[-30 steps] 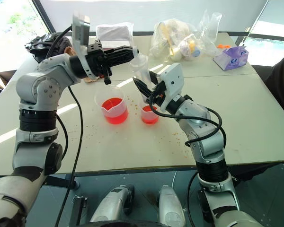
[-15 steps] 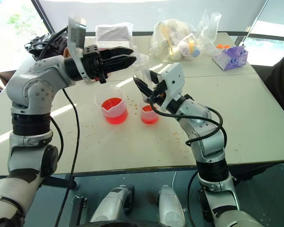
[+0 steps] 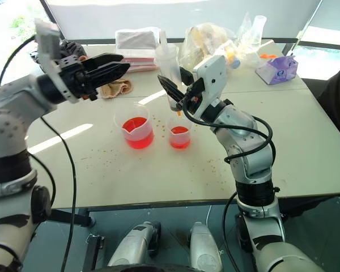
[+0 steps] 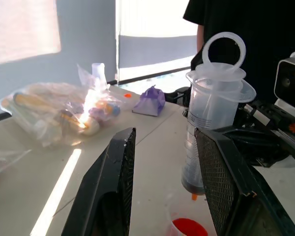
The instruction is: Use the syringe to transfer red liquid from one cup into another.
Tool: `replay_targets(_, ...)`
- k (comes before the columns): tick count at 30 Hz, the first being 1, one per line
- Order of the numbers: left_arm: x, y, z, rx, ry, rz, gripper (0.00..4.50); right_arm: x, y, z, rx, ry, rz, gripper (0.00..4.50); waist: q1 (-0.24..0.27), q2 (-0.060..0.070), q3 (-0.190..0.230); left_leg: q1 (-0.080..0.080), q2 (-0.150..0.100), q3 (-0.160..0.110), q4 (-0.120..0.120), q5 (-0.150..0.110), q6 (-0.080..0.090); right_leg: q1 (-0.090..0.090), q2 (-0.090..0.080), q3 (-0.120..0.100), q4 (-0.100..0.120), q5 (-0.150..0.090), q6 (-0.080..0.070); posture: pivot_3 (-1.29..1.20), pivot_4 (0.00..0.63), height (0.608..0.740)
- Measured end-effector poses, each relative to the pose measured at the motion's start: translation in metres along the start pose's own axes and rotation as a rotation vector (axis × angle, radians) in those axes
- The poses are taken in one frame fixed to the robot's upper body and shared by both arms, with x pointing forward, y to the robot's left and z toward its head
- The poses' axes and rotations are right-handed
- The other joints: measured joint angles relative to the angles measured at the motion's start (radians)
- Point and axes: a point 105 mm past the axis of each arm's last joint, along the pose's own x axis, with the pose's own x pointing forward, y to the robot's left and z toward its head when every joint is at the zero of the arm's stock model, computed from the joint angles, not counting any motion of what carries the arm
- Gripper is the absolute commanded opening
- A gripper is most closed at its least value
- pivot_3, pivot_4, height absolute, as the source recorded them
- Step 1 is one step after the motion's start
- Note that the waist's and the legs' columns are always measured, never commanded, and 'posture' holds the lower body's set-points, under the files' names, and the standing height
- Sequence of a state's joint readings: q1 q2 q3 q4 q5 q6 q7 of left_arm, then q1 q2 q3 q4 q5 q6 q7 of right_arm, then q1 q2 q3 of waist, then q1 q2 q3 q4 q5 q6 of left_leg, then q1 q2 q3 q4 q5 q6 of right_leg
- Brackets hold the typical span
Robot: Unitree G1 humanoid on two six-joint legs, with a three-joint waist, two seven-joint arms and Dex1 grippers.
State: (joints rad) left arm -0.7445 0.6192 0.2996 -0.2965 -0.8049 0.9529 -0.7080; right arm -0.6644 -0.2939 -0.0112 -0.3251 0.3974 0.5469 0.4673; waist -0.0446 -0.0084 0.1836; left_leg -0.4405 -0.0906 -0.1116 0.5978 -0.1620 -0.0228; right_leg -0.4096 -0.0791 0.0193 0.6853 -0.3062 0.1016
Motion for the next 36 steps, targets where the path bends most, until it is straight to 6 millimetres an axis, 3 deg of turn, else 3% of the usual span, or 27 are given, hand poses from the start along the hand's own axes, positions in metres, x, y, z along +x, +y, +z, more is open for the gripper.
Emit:
replay_targets(5, -0.019, -0.020, -0.018, -0.046, 0.064, -0.007, 2.02, 0.000, -0.051, 0.007, -0.020, 0.181, -0.162, 1.32, 0.007, -0.001, 0.000, 0.000, 0.000, -0.001, 0.000, 0.000, 0.000, 0.001, 0.000, -0.001, 0.000, 0.000, 0.000, 0.00, 0.150, 0.736)
replay_targets(13, -0.024, -0.047, -0.033, -0.123, 0.089, -0.058, 2.02, -0.003, -0.096, -0.023, 0.249, 0.530, -0.367, 1.32, 0.008, 0.000, 0.000, 0.000, 0.000, 0.000, 0.000, 0.000, 0.000, 0.001, -0.001, 0.000, -0.001, 0.000, -0.001, 0.00, 0.150, 0.736)
replay_targets(16, -0.027, -0.051, -0.036, -0.134, 0.104, -0.057, 2.02, -0.018, -0.096, -0.053, 0.244, 0.839, -0.372, 1.32, 0.006, 0.000, 0.000, 0.000, 0.000, 0.001, 0.000, -0.001, 0.001, 0.001, -0.001, 0.000, -0.001, 0.000, -0.001, 0.00, 0.150, 0.736)
replay_targets(19, -0.034, -0.051, -0.042, -0.122, 0.147, -0.034, 2.02, -0.037, -0.083, -0.087, 0.322, 1.057, -0.338, 1.32, 0.003, 0.000, 0.000, -0.001, 0.000, 0.002, 0.000, -0.001, 0.001, 0.000, -0.001, 0.000, -0.002, 0.000, -0.001, 0.00, 0.150, 0.736)
replay_targets(28, -0.053, -0.053, -0.055, -0.141, 0.198, 0.014, 2.02, -0.058, -0.069, -0.119, 0.365, 1.235, -0.332, 1.32, 0.003, 0.000, 0.000, -0.001, 0.000, 0.002, 0.000, -0.001, 0.002, 0.000, -0.001, 0.000, -0.002, 0.000, -0.001, 0.00, 0.150, 0.736)
replay_targets(34, -0.056, -0.057, -0.061, -0.174, 0.202, 0.025, 2.06, -0.066, -0.065, -0.133, 0.369, 1.285, -0.350, 4.31, 0.005, 0.000, 0.000, -0.001, 0.000, 0.002, 0.000, -0.001, 0.002, 0.000, -0.001, 0.000, -0.002, 0.000, -0.001, 0.00, 0.150, 0.736)
replay_targets(36, -0.056, -0.060, -0.062, -0.186, 0.204, 0.016, 2.06, -0.068, -0.065, -0.134, 0.370, 1.291, -0.354, 4.42, 0.005, 0.000, 0.000, -0.001, 0.000, 0.002, 0.000, -0.001, 0.002, 0.000, -0.001, 0.000, -0.002, 0.000, -0.001, 0.00, 0.150, 0.736)
